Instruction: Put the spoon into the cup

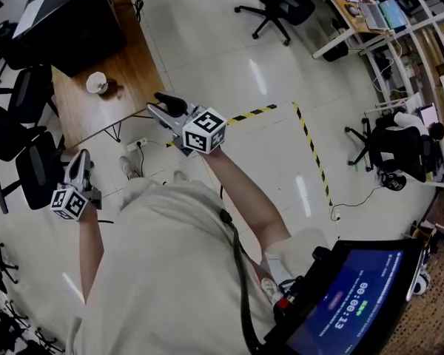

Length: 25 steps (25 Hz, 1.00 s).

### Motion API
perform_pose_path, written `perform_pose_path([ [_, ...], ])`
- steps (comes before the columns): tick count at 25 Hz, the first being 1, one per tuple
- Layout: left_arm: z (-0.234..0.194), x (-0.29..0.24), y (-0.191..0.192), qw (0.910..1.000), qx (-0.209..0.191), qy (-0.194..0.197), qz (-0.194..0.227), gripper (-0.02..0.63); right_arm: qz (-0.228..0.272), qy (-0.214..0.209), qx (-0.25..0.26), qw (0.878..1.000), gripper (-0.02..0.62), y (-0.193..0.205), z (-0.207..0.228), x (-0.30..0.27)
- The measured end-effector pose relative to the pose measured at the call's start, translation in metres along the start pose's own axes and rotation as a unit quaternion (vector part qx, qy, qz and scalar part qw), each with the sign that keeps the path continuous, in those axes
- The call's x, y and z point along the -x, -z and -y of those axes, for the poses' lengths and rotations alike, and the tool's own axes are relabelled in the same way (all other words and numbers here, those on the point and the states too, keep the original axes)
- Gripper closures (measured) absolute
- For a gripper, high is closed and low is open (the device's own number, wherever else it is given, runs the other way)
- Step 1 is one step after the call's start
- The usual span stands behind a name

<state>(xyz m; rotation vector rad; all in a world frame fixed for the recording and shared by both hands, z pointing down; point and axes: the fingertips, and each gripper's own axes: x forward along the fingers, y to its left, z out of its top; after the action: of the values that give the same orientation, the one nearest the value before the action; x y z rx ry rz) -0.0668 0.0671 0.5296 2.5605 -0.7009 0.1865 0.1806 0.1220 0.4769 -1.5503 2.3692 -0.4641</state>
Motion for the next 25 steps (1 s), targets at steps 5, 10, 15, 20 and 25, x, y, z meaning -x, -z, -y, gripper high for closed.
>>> perform_pose_path([
  [5, -0.003, 0.033, 0.018, 0.9996, 0.01, -0.027, 0.002, 0.601, -0.013, -0.007, -0.009, 1.0, 0.459, 0.023, -0.015, 0.01],
  [10, -0.019, 0.049, 0.032, 0.9988, 0.029, -0.039, -0.006, 0.601, -0.031, 0.005, -0.015, 0.999, 0.462, 0.045, -0.026, 0.012],
  [15, -0.032, 0.049, 0.047, 0.9988, 0.026, -0.032, -0.026, 0.601, -0.041, 0.028, -0.026, 0.998, 0.472, 0.062, -0.029, 0.015],
  [20, -0.048, 0.048, 0.043, 0.9983, 0.015, -0.023, -0.052, 0.601, -0.042, 0.057, -0.029, 0.997, 0.472, 0.071, -0.03, 0.005],
  [25, -0.076, 0.051, 0.039, 0.9983, 0.004, -0.018, -0.055, 0.601, -0.048, 0.07, -0.026, 0.996, 0.474, 0.089, -0.04, -0.015],
])
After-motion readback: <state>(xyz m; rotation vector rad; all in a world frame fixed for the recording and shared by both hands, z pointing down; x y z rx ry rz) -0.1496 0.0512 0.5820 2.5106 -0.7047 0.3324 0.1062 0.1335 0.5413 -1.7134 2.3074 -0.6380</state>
